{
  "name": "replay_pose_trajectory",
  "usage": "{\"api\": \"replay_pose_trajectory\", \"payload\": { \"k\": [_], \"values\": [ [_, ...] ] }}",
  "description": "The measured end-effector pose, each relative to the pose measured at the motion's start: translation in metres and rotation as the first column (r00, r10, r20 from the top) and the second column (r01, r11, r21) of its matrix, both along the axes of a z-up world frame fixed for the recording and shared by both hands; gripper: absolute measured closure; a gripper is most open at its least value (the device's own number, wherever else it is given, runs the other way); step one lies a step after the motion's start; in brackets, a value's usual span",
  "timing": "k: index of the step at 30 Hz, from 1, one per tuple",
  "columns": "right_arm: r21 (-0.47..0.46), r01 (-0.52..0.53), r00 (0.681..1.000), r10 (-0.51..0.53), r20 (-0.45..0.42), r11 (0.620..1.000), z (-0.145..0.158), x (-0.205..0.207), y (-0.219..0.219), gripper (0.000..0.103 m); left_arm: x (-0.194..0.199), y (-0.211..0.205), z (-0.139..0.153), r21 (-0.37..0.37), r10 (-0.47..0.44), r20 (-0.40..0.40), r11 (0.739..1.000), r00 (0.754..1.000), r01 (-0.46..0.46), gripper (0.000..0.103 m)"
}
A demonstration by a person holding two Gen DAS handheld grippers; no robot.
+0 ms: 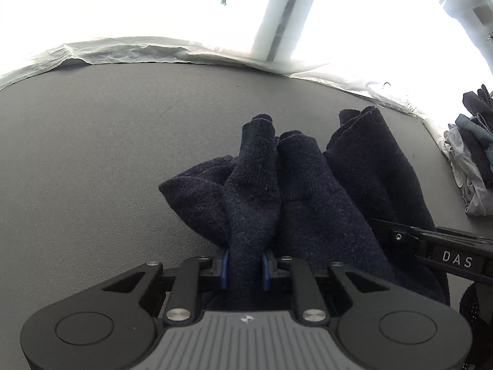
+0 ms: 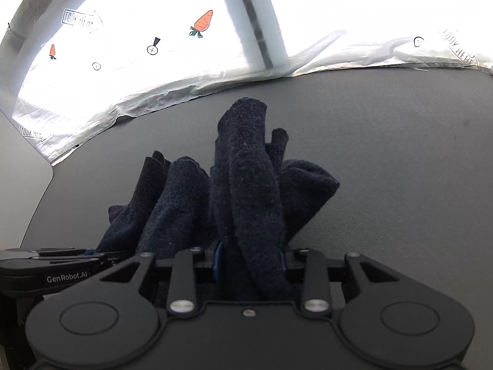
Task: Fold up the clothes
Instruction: 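Grasp the folded sweater bundle with both grippers, then carry the folded sweater with both grippers onto the clothes stack and release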
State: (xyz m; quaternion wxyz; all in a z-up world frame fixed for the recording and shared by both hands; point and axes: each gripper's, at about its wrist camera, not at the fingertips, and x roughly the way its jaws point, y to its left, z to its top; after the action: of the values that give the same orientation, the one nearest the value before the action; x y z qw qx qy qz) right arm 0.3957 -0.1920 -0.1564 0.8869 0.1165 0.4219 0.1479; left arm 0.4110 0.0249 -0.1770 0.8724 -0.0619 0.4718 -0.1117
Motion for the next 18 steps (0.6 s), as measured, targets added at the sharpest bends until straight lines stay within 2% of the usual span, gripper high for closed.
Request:
{"api": "replay_pose_trajectory", "payload": {
  "k": [5,10,18],
  "values": [
    [0.015,0.022,0.997,-0.023,0.079,1.0,0.033,-0.036,0.006,0.07,-0.025,-0.011,0.025,0.023,-0.041,0.061,0.999,0.997,0.04,0.083],
    [0.005,0.085,0.986,-0.085,0.144,0.996,0.06,-0.066,0.002,0.07,-0.039,-0.011,0.055,-0.029,-0.079,0.111,0.996,0.991,0.082,0.084],
    [-0.008,0.268,0.939,-0.259,0.227,0.963,0.098,-0.11,-0.018,0.07,-0.047,-0.035,0.101,-0.078,-0.226,0.205,0.966,0.952,0.246,0.084]
  ]
}}
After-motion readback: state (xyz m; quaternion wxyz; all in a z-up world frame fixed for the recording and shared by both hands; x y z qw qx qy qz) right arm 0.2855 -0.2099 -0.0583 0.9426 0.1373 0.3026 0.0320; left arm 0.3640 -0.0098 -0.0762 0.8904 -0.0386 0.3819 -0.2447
